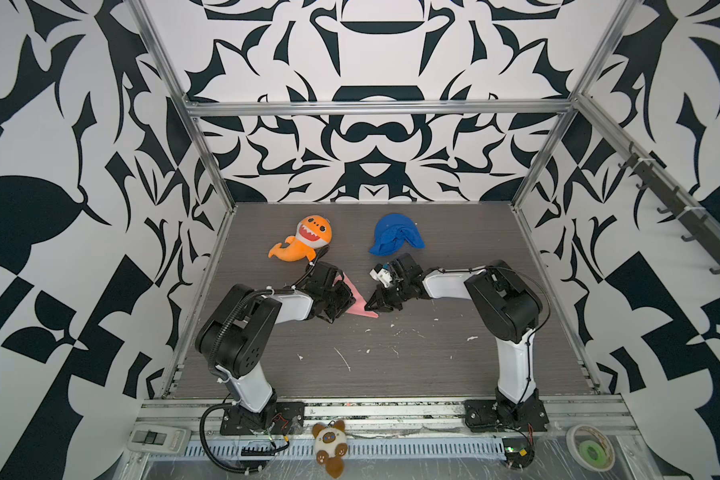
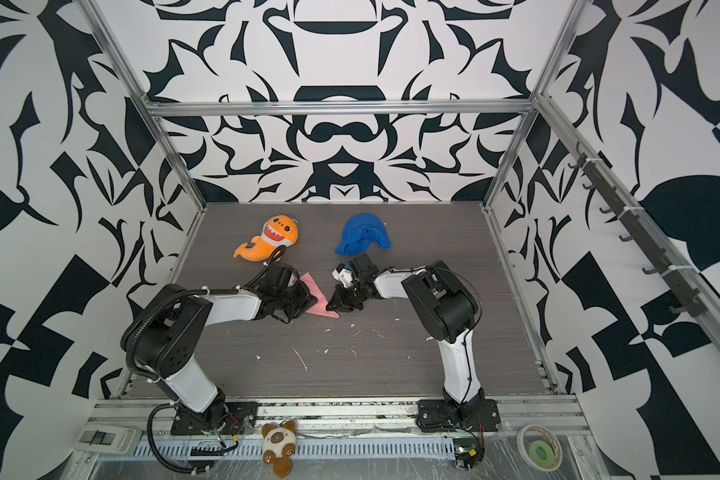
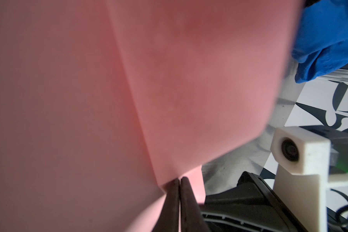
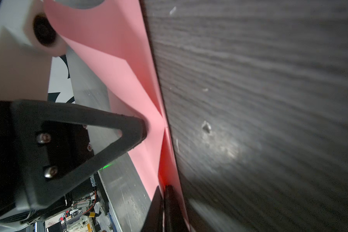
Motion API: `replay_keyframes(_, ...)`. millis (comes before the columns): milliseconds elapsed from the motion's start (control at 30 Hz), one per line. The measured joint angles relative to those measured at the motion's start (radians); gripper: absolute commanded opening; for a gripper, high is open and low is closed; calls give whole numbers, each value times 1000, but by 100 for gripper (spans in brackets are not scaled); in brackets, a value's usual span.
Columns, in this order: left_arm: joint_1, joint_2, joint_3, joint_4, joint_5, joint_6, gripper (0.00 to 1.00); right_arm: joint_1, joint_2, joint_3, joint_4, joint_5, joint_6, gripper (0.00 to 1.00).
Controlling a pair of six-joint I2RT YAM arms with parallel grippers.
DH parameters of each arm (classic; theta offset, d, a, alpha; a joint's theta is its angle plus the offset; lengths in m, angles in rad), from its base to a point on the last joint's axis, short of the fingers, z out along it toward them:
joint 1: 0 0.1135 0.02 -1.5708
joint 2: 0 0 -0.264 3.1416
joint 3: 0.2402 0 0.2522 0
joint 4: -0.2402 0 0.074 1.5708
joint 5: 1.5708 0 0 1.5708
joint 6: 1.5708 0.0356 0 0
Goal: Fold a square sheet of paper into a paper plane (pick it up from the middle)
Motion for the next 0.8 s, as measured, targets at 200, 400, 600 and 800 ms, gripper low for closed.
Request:
replay_keyframes(200,-2,0,8,-17,-9,-4,8,0,0,5,-1,-14,-11,23)
replay_keyframes(400,-4,0,20,-43,-21,-8,8,3,-21,-2,-6,-3,-18,23)
replay_keyframes(600,-5,0,20,-45,-24,-13,8,-8,-26,-9,-29,1,-25,16)
replay_keyframes(800,-5,0,20,-45,-24,-19,8,-10,-26,-10,-54,3,-48,9)
